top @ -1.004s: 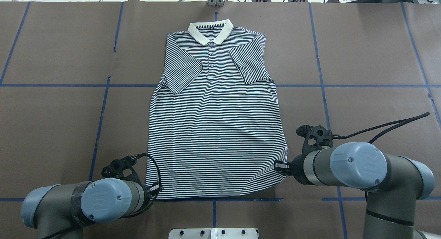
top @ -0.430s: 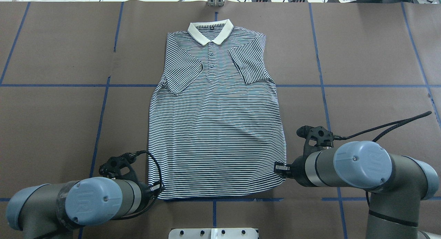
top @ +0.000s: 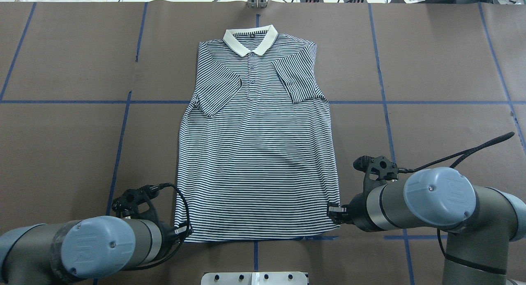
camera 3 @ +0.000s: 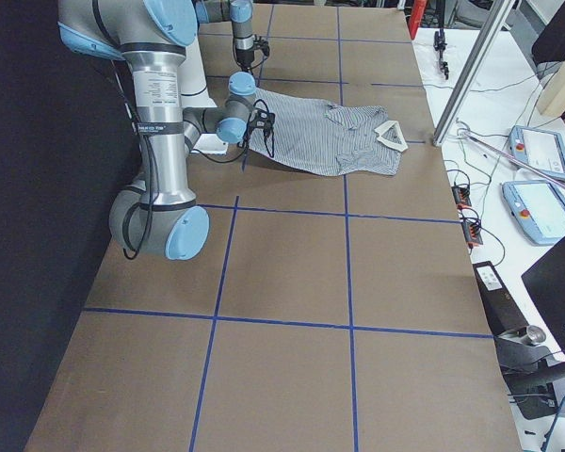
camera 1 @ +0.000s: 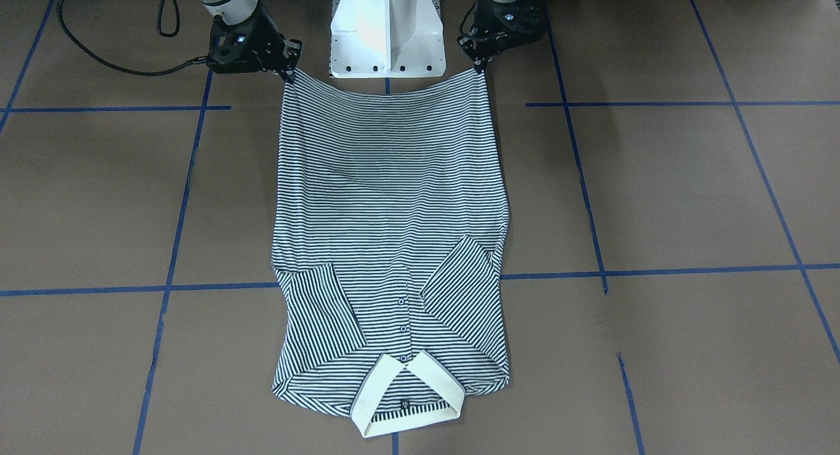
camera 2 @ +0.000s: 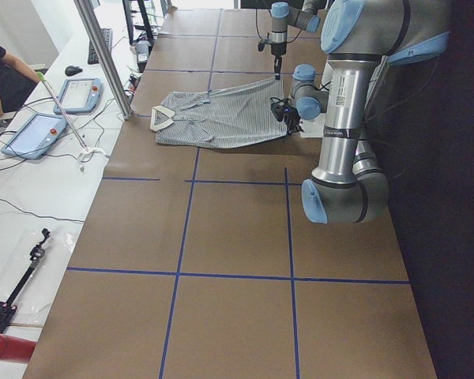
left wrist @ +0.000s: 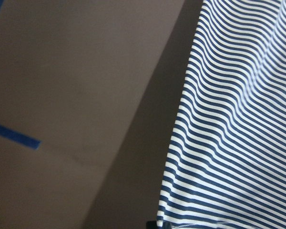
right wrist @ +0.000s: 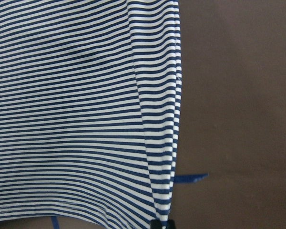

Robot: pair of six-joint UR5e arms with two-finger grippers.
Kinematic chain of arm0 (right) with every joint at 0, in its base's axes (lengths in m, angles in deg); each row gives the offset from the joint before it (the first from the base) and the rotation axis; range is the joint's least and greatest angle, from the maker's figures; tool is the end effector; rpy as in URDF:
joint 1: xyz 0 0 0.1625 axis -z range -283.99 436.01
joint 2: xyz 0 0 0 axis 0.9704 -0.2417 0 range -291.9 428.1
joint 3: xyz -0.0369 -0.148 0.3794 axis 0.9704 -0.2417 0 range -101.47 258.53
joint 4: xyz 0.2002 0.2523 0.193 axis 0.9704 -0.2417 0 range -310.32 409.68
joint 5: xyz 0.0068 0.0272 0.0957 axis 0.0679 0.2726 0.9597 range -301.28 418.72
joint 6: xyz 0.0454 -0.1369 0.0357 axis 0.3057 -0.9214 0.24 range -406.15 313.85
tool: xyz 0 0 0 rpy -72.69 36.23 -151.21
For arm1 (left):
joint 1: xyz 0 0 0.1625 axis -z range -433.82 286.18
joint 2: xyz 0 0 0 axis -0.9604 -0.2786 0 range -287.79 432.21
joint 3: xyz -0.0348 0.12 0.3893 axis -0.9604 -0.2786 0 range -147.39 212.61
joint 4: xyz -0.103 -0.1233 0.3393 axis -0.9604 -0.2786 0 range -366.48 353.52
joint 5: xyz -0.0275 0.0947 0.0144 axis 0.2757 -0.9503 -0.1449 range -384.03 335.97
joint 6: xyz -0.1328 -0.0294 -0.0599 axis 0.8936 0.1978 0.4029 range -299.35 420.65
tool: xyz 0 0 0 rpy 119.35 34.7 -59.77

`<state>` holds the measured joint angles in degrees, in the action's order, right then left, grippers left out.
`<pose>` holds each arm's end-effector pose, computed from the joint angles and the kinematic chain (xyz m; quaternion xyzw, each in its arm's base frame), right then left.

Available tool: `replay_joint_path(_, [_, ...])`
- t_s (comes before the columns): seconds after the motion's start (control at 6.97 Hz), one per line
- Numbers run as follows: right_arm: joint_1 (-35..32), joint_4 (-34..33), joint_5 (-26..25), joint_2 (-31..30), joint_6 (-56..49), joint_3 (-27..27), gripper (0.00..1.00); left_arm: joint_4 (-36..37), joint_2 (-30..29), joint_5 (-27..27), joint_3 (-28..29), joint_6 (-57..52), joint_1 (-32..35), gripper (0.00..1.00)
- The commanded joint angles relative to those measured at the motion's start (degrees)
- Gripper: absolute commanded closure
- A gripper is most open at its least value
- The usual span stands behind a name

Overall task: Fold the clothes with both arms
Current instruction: 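Lift the hem with both grippers and fold it toward the collar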

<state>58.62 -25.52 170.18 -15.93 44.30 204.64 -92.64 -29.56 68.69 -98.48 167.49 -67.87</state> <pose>-0.4282 -0.2169 0.3261 -0.0930 -0.4868 0.0464 0.8673 0.4571 -0.1746 0.3052 -0.0608 0.4108 -0.1702 0.8937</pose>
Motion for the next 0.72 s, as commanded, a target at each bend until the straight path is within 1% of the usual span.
replay_joint_path(0.0, [2.3, 0.1, 5.0, -5.0, 0.1, 5.5, 1.0, 5.8, 3.1, 0.1, -8.8, -0.5, -5.7, 1.0])
replay_joint_path(0.14, [2.5, 0.1, 6.0, -5.2, 0.1, 6.3, 1.0, 5.8, 3.5, 0.2, -10.1, -0.5, -5.9, 1.0])
replay_joint_path(0.29, [1.8, 0.1, 5.8, -4.7, -0.1, 5.8, 1.0, 5.7, 3.0, 0.3, -10.2, -0.6, -5.9, 1.0])
replay_joint_path(0.43, [-2.0, 0.4, 5.1, -2.0, -1.9, 3.9, 1.0, 5.7, 2.5, 0.4, -10.1, -3.0, -4.6, 1.0])
replay_joint_path(0.57, [-6.3, 0.3, 5.0, 1.3, -7.8, 1.1, 1.0, 5.4, 0.5, 0.4, -9.7, -8.1, 0.2, 1.0])
